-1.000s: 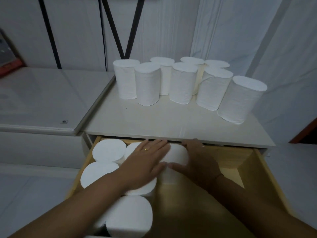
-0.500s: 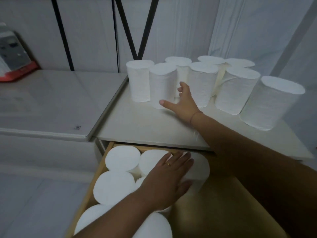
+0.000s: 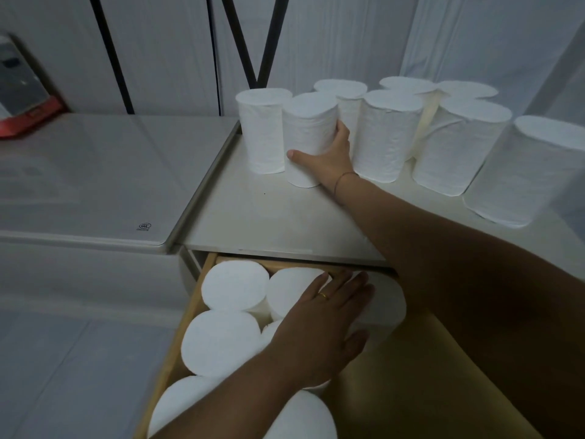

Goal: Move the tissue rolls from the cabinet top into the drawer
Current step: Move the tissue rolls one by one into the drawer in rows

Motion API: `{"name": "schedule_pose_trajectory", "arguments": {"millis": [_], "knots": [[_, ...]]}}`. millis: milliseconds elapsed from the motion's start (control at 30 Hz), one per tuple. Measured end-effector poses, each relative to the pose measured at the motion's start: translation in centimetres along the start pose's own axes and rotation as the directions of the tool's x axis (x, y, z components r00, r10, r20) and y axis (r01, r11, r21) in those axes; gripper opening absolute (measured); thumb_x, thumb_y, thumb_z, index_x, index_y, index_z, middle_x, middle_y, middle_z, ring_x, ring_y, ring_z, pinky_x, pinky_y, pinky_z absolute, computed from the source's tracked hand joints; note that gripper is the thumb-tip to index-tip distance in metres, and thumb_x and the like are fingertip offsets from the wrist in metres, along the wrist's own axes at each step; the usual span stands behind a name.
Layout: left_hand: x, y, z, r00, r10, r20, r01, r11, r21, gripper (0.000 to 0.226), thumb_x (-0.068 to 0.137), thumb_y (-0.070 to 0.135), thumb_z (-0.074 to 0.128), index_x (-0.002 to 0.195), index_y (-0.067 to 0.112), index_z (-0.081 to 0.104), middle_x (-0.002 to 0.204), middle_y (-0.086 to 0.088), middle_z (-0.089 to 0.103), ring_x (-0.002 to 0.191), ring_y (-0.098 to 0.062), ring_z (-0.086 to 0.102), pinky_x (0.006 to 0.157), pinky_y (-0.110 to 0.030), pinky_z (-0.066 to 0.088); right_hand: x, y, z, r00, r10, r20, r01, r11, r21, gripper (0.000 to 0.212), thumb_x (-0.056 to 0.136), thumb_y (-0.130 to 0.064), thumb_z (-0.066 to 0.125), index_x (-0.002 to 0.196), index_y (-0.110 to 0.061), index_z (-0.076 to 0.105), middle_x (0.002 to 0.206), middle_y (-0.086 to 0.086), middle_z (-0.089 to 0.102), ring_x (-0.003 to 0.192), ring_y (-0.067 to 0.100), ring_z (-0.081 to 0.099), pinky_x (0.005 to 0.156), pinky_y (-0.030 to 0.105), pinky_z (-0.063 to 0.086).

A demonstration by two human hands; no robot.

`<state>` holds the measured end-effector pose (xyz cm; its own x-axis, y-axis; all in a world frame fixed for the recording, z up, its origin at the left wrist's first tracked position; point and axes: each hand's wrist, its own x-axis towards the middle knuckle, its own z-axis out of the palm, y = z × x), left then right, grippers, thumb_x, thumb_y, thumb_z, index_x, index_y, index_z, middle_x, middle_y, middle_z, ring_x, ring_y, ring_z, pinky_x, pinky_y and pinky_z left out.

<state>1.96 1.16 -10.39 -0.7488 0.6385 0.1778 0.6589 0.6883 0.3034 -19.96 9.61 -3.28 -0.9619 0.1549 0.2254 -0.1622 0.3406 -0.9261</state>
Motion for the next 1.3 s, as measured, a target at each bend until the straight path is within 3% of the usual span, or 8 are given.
{"name": "schedule_pose_trajectory", "arguments": {"millis": [400, 500, 600, 667, 833, 1000, 1067, 1300], "knots": [[0.0, -0.1, 0.1, 1.0, -0.006, 0.005, 0.005, 1.0, 0.015, 0.06, 0.094, 0.043, 0.038, 0.149, 0.026, 0.019, 0.159, 0.004, 0.012, 0.146, -0.01, 0.0, 0.115, -0.03, -0.012, -3.2, 0.1, -3.3, 0.982, -0.05, 0.185, 0.054, 0.998, -0.019, 0.1, 0.061, -0.038, 0.081, 0.138, -0.02, 0.019, 0.138, 0.002, 0.04, 0.123, 0.021, 0.044, 0.106, 0.043, 0.04], [0.1, -0.2, 0.1, 1.0, -0.002, 0.008, 0.002, 1.0, 0.026, 0.061, 0.095, 0.043, 0.038, 0.149, 0.026, 0.018, 0.159, 0.005, 0.011, 0.146, -0.01, 0.001, 0.115, -0.027, -0.012, -5.5, 0.6, -5.8, 0.973, -0.057, 0.224, 0.055, 0.998, 0.016, 0.096, 0.063, -0.036, 0.081, 0.137, -0.024, 0.02, 0.127, -0.006, 0.045, 0.113, 0.013, 0.05, 0.094, 0.032, 0.046], [0.1, -0.2, 0.1, 1.0, 0.0, 0.003, 0.0, 0.999, 0.037, 0.061, 0.095, 0.043, 0.039, 0.149, 0.026, 0.018, 0.159, 0.005, 0.011, 0.146, -0.01, 0.002, 0.113, -0.024, -0.015, -7.7, 0.9, -8.3, 0.969, -0.05, 0.24, 0.044, 0.999, 0.03, 0.097, 0.064, -0.035, 0.082, 0.138, -0.025, 0.021, 0.117, -0.015, 0.045, 0.102, -0.004, 0.049, 0.078, 0.013, 0.043], [0.1, -0.2, 0.1, 1.0, 0.002, 0.001, -0.002, 0.999, 0.046, 0.061, 0.095, 0.043, 0.039, 0.149, 0.027, 0.018, 0.159, 0.005, 0.011, 0.145, -0.01, 0.002, 0.112, -0.022, -0.015, -9.0, 1.1, -9.7, 0.969, -0.04, 0.246, 0.036, 0.999, 0.021, 0.097, 0.064, -0.033, 0.083, 0.139, -0.023, 0.022, 0.119, -0.013, 0.046, 0.103, -0.006, 0.049, 0.077, 0.01, 0.042], [0.0, -0.2, 0.2, 1.0, -0.001, 0.01, 0.0, 0.999, 0.036, 0.06, 0.094, 0.045, 0.035, 0.149, 0.027, 0.019, 0.158, 0.005, 0.012, 0.145, -0.009, 0.003, 0.118, -0.029, -0.003, -12.4, 0.9, -12.9, 0.958, -0.018, 0.286, 0.021, 1.0, -0.005, 0.097, 0.066, -0.021, 0.083, 0.14, -0.02, 0.021, 0.13, -0.008, 0.045, 0.118, 0.009, 0.047, 0.092, 0.024, 0.044], [0.0, -0.2, 0.3, 1.0, 0.0, 0.01, -0.001, 0.998, 0.057, 0.06, 0.094, 0.044, 0.037, 0.149, 0.026, 0.02, 0.158, 0.005, 0.015, 0.145, -0.01, 0.005, 0.116, -0.026, -0.005, -15.2, 0.4, -16.0, 0.934, 0.01, 0.357, -0.001, 1.0, -0.027, 0.092, 0.064, -0.021, 0.082, 0.139, -0.015, 0.03, 0.133, 0.003, 0.051, 0.119, 0.018, 0.052, 0.097, 0.04, 0.049], [-0.1, -0.1, 0.3, 1.0, 0.002, 0.012, -0.003, 0.998, 0.064, 0.06, 0.094, 0.044, 0.037, 0.149, 0.027, 0.019, 0.158, 0.006, 0.015, 0.145, -0.009, 0.004, 0.115, -0.024, -0.007, -16.3, 0.3, -17.2, 0.932, 0.015, 0.362, 0.0, 0.999, -0.042, 0.092, 0.061, -0.026, 0.081, 0.138, -0.014, 0.032, 0.133, 0.004, 0.052, 0.118, 0.019, 0.053, 0.096, 0.042, 0.05], [-0.5, 0.4, 0.3, 1.0, 0.0, 0.011, -0.001, 0.997, 0.078, 0.056, 0.097, 0.043, 0.036, 0.149, 0.027, 0.02, 0.158, 0.007, 0.012, 0.145, -0.007, 0.002, 0.113, -0.021, -0.009, -20.2, 1.1, -20.3, 0.943, -0.008, 0.334, 0.036, 0.996, -0.079, 0.083, 0.064, -0.008, 0.084, 0.134, -0.009, 0.039, 0.126, 0.008, 0.055, 0.115, 0.021, 0.055, 0.093, 0.042, 0.052]]}}
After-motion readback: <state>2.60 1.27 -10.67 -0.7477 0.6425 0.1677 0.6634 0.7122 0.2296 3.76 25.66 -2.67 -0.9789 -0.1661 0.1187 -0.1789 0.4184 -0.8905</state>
